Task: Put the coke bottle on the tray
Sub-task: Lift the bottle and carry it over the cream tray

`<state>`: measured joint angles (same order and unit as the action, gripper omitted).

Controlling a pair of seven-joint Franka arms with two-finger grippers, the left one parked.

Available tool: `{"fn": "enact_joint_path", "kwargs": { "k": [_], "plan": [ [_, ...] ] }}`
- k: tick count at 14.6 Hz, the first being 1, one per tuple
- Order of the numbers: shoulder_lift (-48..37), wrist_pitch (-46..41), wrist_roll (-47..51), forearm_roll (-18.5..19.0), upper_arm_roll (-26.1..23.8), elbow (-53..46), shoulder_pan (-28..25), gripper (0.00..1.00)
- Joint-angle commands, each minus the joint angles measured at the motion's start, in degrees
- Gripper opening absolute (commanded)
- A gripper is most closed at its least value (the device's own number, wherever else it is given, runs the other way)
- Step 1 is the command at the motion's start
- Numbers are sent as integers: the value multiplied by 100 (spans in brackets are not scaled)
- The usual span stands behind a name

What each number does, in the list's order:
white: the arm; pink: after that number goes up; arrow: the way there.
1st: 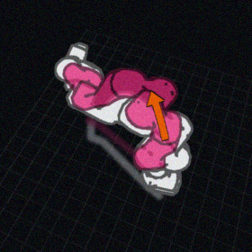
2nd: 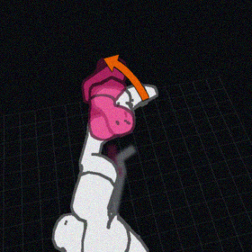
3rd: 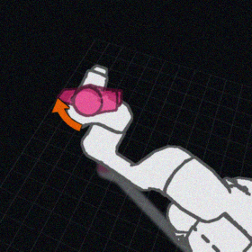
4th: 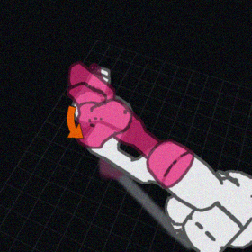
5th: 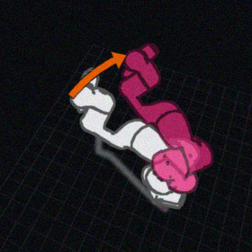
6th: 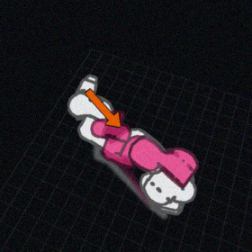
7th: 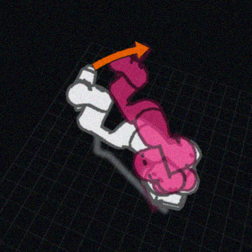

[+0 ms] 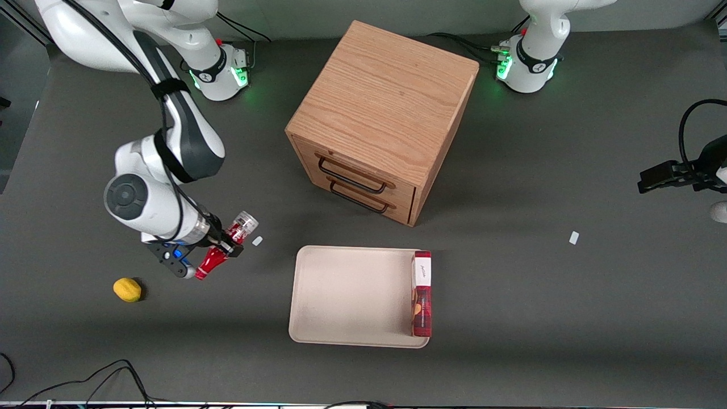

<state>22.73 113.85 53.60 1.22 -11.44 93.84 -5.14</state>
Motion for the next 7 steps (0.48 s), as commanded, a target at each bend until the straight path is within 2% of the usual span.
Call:
{"fn": "enact_joint_path", "kwargs": {
  "k": [1, 2, 3, 4, 5, 7],
  "plan": [
    [275, -968, -577, 80, -113, -1294, -30, 17],
    [398, -1153, -788, 167, -122, -1628, -57, 17],
    [521, -1251, -1225, 429, -122, -1902, -205, 21],
    [635, -1278, -2091, 719, -113, -2139, -311, 22],
    [845, -1269, -2691, 757, -122, -2385, -381, 23],
    [1485, -1269, -2803, 748, -392, -3148, -417, 22]
  ]
}}
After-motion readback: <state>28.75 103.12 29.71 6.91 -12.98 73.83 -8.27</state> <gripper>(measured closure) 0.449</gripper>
